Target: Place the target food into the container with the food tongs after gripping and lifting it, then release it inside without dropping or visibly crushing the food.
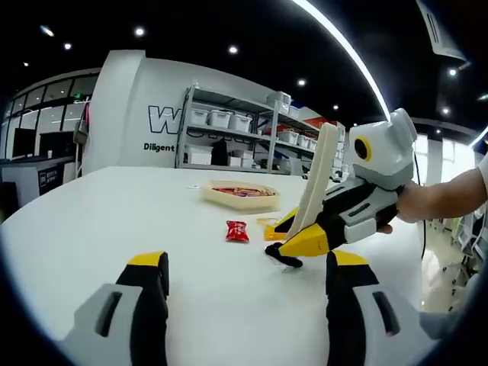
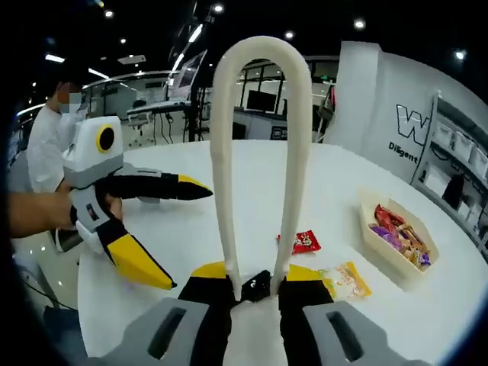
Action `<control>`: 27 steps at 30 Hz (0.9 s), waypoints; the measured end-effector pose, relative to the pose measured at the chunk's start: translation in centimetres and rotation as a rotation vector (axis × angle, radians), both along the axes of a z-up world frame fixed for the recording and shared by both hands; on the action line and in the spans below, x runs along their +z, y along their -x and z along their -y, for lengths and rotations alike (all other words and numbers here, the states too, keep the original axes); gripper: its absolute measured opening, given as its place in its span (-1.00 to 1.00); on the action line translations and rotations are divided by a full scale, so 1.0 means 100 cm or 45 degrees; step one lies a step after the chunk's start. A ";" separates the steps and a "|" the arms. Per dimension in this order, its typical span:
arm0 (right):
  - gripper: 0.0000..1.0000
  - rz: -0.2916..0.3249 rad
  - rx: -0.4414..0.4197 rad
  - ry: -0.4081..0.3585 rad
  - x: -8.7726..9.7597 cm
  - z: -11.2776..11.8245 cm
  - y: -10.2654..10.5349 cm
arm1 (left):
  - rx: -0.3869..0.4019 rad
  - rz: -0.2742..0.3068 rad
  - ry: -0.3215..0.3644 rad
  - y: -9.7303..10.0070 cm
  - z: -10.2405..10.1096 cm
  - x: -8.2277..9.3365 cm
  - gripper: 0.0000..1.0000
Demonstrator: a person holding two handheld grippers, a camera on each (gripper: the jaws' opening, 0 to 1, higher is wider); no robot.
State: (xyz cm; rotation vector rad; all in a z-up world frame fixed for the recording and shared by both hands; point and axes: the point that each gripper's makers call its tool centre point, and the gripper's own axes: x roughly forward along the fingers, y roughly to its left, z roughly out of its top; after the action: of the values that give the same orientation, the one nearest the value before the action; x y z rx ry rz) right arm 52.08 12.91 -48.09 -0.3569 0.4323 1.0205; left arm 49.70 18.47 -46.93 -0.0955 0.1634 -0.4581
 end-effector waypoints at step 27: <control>-0.59 0.054 -0.119 0.056 0.001 0.035 -0.023 | 0.001 0.006 -0.024 0.001 0.001 -0.001 0.62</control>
State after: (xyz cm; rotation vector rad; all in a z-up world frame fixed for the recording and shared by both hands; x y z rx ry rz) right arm 54.39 9.40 -48.00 -0.3934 0.4298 0.9123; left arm 49.62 18.34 -46.99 -0.0764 0.1633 -0.4563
